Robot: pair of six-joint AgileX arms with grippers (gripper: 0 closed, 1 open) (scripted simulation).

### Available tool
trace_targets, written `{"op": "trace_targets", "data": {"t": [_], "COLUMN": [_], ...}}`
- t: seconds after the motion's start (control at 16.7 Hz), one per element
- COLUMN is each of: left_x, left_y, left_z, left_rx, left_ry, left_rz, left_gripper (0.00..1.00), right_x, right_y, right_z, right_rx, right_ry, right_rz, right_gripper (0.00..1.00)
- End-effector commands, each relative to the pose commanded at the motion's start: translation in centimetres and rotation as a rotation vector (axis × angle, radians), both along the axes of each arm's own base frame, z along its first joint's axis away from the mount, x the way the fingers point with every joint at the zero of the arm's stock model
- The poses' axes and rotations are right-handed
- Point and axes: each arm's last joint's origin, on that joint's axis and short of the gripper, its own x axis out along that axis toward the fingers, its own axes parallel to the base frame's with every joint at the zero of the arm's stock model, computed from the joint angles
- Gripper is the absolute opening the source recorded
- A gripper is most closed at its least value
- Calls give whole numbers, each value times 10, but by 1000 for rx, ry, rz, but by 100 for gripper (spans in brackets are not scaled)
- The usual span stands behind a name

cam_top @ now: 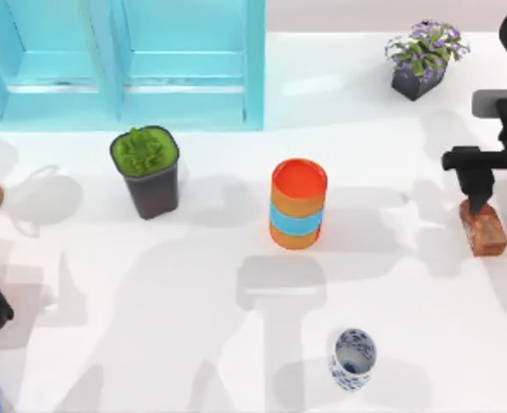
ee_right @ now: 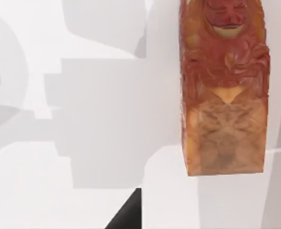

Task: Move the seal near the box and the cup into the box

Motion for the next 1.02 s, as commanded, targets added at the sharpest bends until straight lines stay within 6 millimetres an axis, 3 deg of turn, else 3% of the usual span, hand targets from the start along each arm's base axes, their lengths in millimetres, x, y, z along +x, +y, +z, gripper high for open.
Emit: {"op": "trace_targets", "data": {"t": [0.6, 0.84, 1.02], "left_x": [0, 0, 0], "left_y": [0, 0, 0], "left_z": [0, 0, 0], "left_rx": [0, 0, 0], "left_ry": [0, 0, 0], "left_rz": [0, 0, 0], "left_gripper": [100, 100, 100], "right_x": [0, 1, -1], "right_y": [1, 27, 31], "right_z": [1, 28, 53], "right_rx": [1, 10, -7], "right_ry": [-2, -29, -11], "right_rz": [1, 27, 24], "right_gripper": [100, 100, 100]}}
